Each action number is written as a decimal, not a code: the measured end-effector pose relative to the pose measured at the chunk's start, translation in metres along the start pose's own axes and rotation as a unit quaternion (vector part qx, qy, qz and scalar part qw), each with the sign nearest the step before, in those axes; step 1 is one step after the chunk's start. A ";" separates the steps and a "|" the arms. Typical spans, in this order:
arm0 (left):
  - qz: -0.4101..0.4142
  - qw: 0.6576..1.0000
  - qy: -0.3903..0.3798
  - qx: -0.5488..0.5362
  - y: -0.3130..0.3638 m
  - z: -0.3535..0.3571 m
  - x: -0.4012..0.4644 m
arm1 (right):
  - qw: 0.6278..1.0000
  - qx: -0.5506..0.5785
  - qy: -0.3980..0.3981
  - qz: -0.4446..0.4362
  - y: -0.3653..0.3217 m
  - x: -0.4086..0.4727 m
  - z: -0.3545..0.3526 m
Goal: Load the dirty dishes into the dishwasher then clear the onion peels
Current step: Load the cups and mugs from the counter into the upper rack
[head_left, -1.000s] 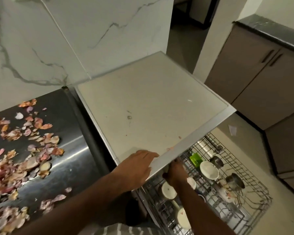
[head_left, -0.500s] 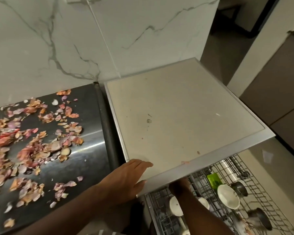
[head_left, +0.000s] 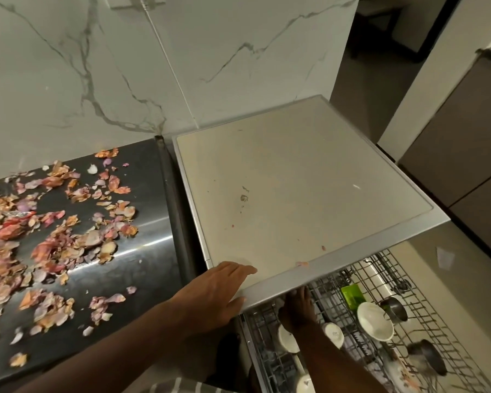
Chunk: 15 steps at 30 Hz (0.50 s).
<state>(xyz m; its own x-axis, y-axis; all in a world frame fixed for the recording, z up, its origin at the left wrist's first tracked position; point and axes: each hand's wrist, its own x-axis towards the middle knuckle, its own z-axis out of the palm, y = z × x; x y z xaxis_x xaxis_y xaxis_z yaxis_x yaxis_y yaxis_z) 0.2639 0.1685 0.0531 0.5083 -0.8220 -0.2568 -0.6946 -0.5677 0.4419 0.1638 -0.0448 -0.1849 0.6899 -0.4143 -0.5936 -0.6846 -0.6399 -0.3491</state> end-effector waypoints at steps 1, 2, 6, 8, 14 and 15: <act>-0.001 1.000 -0.003 -0.004 0.002 0.001 0.001 | 1.000 0.010 0.013 -0.008 -0.001 -0.009 0.001; -0.002 1.000 -0.003 -0.006 0.004 0.002 0.002 | 0.999 0.015 0.029 -0.017 0.001 -0.016 0.000; 0.000 1.000 0.001 -0.020 0.014 0.008 0.003 | 0.997 -0.026 0.073 -0.028 0.024 -0.041 0.004; 0.004 1.000 0.006 -0.027 0.018 0.011 0.001 | 0.996 -0.028 0.082 -0.015 0.031 -0.052 0.000; 0.009 0.998 0.043 -0.035 0.026 0.020 -0.011 | 0.979 -0.155 0.125 -0.044 0.045 -0.075 -0.021; 0.006 0.998 0.049 -0.038 0.027 0.021 -0.016 | 0.977 -0.171 0.122 -0.048 0.044 -0.079 -0.026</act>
<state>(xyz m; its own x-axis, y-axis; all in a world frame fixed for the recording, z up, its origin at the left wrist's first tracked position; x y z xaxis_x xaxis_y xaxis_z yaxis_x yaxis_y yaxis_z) 0.2266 0.1654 0.0509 0.5504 -0.8179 -0.1678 -0.6620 -0.5500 0.5092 0.0851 -0.0573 -0.1348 0.8114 -0.4563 -0.3653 -0.5237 -0.8451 -0.1077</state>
